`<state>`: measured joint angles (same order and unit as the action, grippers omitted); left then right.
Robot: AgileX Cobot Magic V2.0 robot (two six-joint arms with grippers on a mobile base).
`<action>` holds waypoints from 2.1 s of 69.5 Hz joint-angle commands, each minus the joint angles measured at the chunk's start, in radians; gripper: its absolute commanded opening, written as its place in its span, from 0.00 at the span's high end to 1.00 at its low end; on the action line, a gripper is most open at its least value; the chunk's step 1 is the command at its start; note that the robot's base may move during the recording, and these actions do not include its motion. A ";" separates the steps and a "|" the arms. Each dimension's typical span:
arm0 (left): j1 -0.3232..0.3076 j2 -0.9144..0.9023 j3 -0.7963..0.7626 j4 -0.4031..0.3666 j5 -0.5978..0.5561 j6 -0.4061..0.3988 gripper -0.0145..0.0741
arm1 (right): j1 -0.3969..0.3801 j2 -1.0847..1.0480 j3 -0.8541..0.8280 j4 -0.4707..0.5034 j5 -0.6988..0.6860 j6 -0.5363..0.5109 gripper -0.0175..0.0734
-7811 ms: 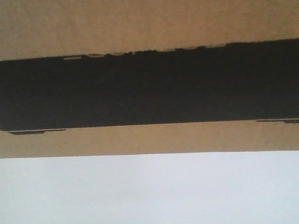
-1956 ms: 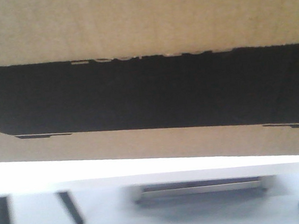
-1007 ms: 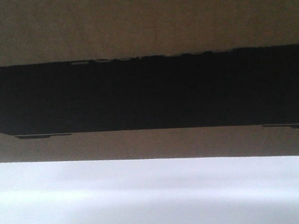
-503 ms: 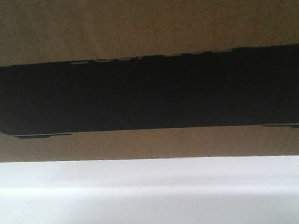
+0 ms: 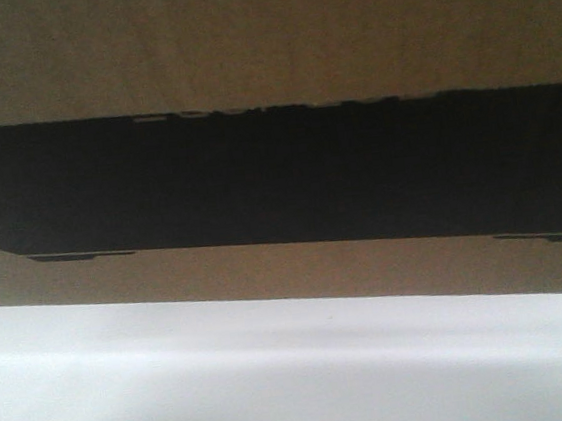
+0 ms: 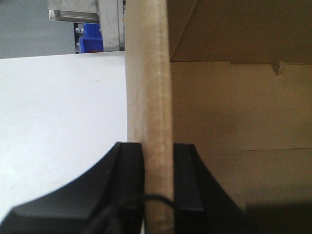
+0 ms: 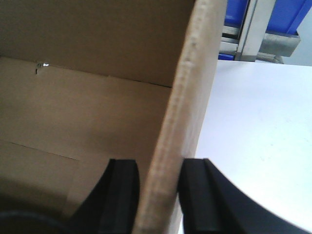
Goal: Grab box from left shelf to table start
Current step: 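Approach the white table holding the box with both grippers, then lower the box with both grippers onto the white table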
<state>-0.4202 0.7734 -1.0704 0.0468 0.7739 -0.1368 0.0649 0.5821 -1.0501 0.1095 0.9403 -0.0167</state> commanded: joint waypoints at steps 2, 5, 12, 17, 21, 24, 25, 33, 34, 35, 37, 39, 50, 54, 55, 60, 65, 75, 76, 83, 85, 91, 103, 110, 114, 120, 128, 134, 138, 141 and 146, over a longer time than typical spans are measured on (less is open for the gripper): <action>-0.016 -0.012 -0.041 -0.079 -0.181 -0.004 0.94 | 0.004 0.007 -0.034 0.061 -0.124 -0.030 0.74; -0.016 -0.012 -0.041 -0.079 -0.181 -0.004 0.94 | 0.004 0.007 -0.034 0.061 -0.124 -0.030 0.74; -0.016 -0.012 -0.041 -0.079 -0.181 -0.004 0.94 | 0.004 0.007 -0.034 0.061 -0.124 -0.030 0.74; -0.016 -0.012 -0.041 -0.079 -0.181 -0.004 0.94 | 0.004 0.007 -0.034 0.061 -0.124 -0.030 0.74; -0.016 -0.012 -0.041 -0.079 -0.181 -0.004 0.94 | 0.004 0.007 -0.034 0.061 -0.124 -0.030 0.74; -0.016 -0.012 -0.041 -0.079 -0.181 -0.004 0.94 | 0.004 0.007 -0.034 0.061 -0.124 -0.030 0.74; -0.016 -0.012 -0.041 -0.079 -0.181 -0.004 0.94 | 0.004 0.007 -0.034 0.061 -0.124 -0.030 0.74; -0.016 -0.012 -0.041 -0.079 -0.181 -0.004 0.94 | 0.004 0.007 -0.034 0.061 -0.124 -0.030 0.74; -0.016 -0.012 -0.041 -0.079 -0.181 -0.004 0.94 | 0.004 0.007 -0.034 0.061 -0.124 -0.030 0.74; -0.016 -0.012 -0.041 -0.079 -0.181 -0.004 0.94 | 0.004 0.007 -0.034 0.061 -0.124 -0.030 0.74; -0.016 -0.012 -0.041 -0.079 -0.181 -0.004 0.94 | 0.004 0.007 -0.034 0.061 -0.124 -0.030 0.74; -0.016 -0.012 -0.041 -0.079 -0.181 -0.004 0.94 | 0.004 0.007 -0.034 0.061 -0.124 -0.030 0.74; -0.016 -0.012 -0.041 -0.079 -0.181 -0.004 0.94 | 0.004 0.007 -0.034 0.061 -0.124 -0.030 0.74; -0.016 -0.012 -0.041 -0.079 -0.181 -0.004 0.94 | 0.004 0.007 -0.034 0.061 -0.124 -0.030 0.74; -0.016 -0.012 -0.041 -0.079 -0.181 -0.004 0.94 | 0.004 0.007 -0.034 0.061 -0.124 -0.030 0.74; -0.016 -0.012 -0.041 -0.079 -0.181 -0.004 0.94 | 0.004 0.007 -0.034 0.061 -0.124 -0.030 0.74; -0.016 -0.012 -0.041 -0.079 -0.181 -0.004 0.95 | 0.004 0.007 -0.034 0.061 -0.124 -0.030 0.74; -0.016 -0.012 -0.041 -0.079 -0.181 -0.004 0.94 | 0.004 0.007 -0.034 0.061 -0.124 -0.030 0.74; -0.016 -0.012 -0.041 -0.082 -0.181 -0.004 0.95 | 0.004 0.007 -0.034 0.061 -0.124 -0.030 0.74; -0.016 -0.012 -0.041 -0.098 -0.181 -0.004 0.94 | 0.004 0.007 -0.034 0.061 -0.124 -0.030 0.74; -0.016 -0.012 -0.041 -0.103 -0.181 -0.004 0.94 | 0.004 0.007 -0.034 0.061 -0.124 -0.030 0.74; -0.016 -0.012 -0.041 -0.108 -0.183 -0.004 0.94 | 0.004 0.007 -0.034 0.061 -0.124 -0.030 0.74; -0.016 -0.012 -0.041 -0.114 -0.213 -0.004 0.94 | 0.004 0.007 -0.034 0.089 -0.095 -0.030 0.74; -0.016 -0.012 -0.045 -0.109 -0.200 -0.004 0.94 | 0.004 0.026 -0.040 0.133 -0.085 -0.030 0.74; -0.014 -0.012 -0.059 -0.111 -0.183 -0.004 0.94 | 0.004 0.049 -0.051 0.149 -0.083 -0.031 0.74; -0.008 0.014 -0.097 -0.111 -0.129 -0.015 0.94 | 0.004 0.112 -0.092 0.163 -0.054 -0.031 0.74; 0.025 0.072 -0.181 -0.083 0.011 -0.060 0.94 | 0.004 0.229 -0.184 0.165 0.037 -0.039 0.74; 0.057 0.128 -0.224 -0.081 0.096 -0.061 0.94 | 0.004 0.321 -0.249 0.174 0.108 -0.066 0.74; 0.079 0.158 -0.241 -0.081 0.133 -0.065 0.94 | 0.004 0.377 -0.289 0.176 0.138 -0.072 0.74; 0.097 0.180 -0.241 -0.084 0.140 -0.066 0.94 | 0.004 0.417 -0.313 0.177 0.155 -0.074 0.74; 0.116 0.216 -0.241 -0.087 0.147 -0.081 0.94 | 0.004 0.474 -0.326 0.177 0.158 -0.074 0.74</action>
<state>-0.3192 0.9632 -1.2612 0.0465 1.0584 -0.1840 0.0630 1.0033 -1.3178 0.1817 1.1459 -0.0693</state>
